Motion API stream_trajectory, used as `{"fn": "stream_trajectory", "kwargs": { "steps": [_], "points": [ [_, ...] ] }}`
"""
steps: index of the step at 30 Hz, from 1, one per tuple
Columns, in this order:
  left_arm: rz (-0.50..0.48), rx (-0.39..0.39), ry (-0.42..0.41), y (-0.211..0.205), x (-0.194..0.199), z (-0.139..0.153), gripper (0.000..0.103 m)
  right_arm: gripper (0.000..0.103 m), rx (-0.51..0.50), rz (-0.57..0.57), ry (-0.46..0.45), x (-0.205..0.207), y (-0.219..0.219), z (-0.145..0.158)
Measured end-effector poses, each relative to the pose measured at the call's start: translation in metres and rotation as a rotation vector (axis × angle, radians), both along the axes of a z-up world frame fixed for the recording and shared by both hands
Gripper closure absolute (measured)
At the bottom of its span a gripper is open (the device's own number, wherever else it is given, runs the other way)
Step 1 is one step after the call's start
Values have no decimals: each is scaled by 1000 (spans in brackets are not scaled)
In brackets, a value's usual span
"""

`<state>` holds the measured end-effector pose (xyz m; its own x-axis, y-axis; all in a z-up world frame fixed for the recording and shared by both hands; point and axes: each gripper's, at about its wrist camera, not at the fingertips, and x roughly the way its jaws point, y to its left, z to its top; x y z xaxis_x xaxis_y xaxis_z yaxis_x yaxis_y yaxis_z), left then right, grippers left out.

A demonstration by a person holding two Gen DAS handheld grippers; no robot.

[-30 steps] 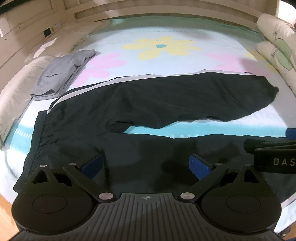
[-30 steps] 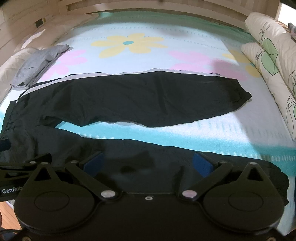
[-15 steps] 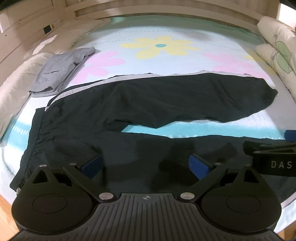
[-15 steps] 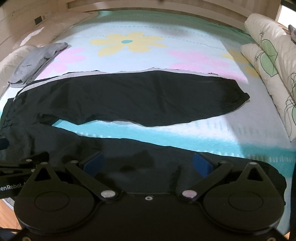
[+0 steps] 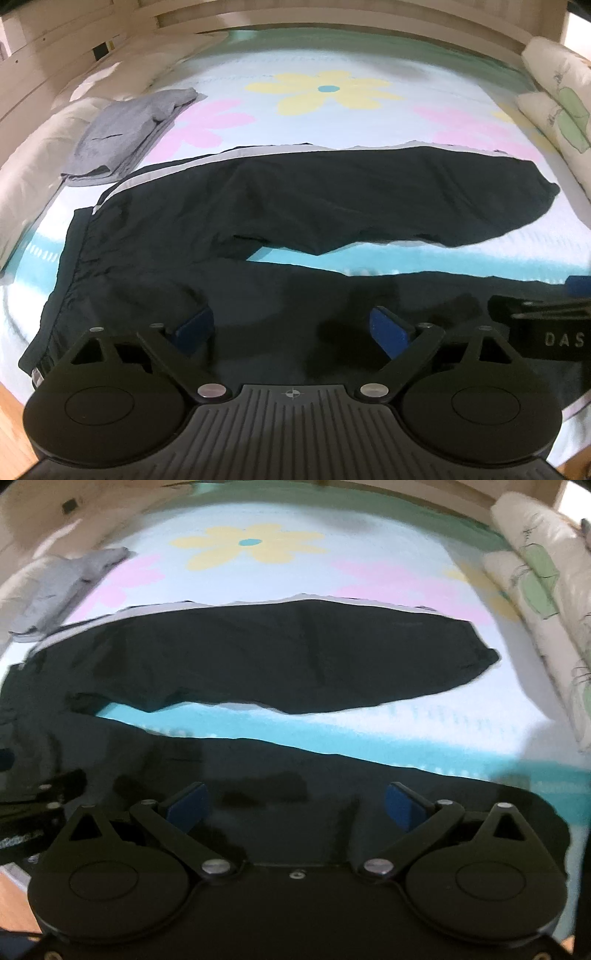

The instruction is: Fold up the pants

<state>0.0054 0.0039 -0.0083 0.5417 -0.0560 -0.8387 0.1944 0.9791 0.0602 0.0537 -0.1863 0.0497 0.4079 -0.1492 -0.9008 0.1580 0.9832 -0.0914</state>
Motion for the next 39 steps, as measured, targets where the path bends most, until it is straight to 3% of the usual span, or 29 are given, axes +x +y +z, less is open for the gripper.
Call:
{"fn": "stream_trajectory", "kwargs": {
  "steps": [4,9,17,20,26,31,36,39],
  "points": [
    [29,3,13,4,8,-2,11,15,29,21,-35,-4,-1,0],
    [45,21,16,7,20,5,11,18,41,6,-103,-7,-11,-1],
    [10,59,-14,-4,67,22,11,20,77,67,-101,31,-42,-2],
    [-7,72,1,-10,92,8,11,20,51,108,-128,58,-50,-3],
    [16,23,97,-10,137,-40,12,20,2,261,-183,115,-57,-15],
    [14,34,163,-11,164,-76,12,14,-62,416,-155,165,-52,-40],
    [-12,103,227,-11,173,-107,10,12,-84,552,-138,208,-51,-65],
    [2,66,222,-5,172,-111,7,12,-63,618,-99,229,-53,-81]
  ]
}}
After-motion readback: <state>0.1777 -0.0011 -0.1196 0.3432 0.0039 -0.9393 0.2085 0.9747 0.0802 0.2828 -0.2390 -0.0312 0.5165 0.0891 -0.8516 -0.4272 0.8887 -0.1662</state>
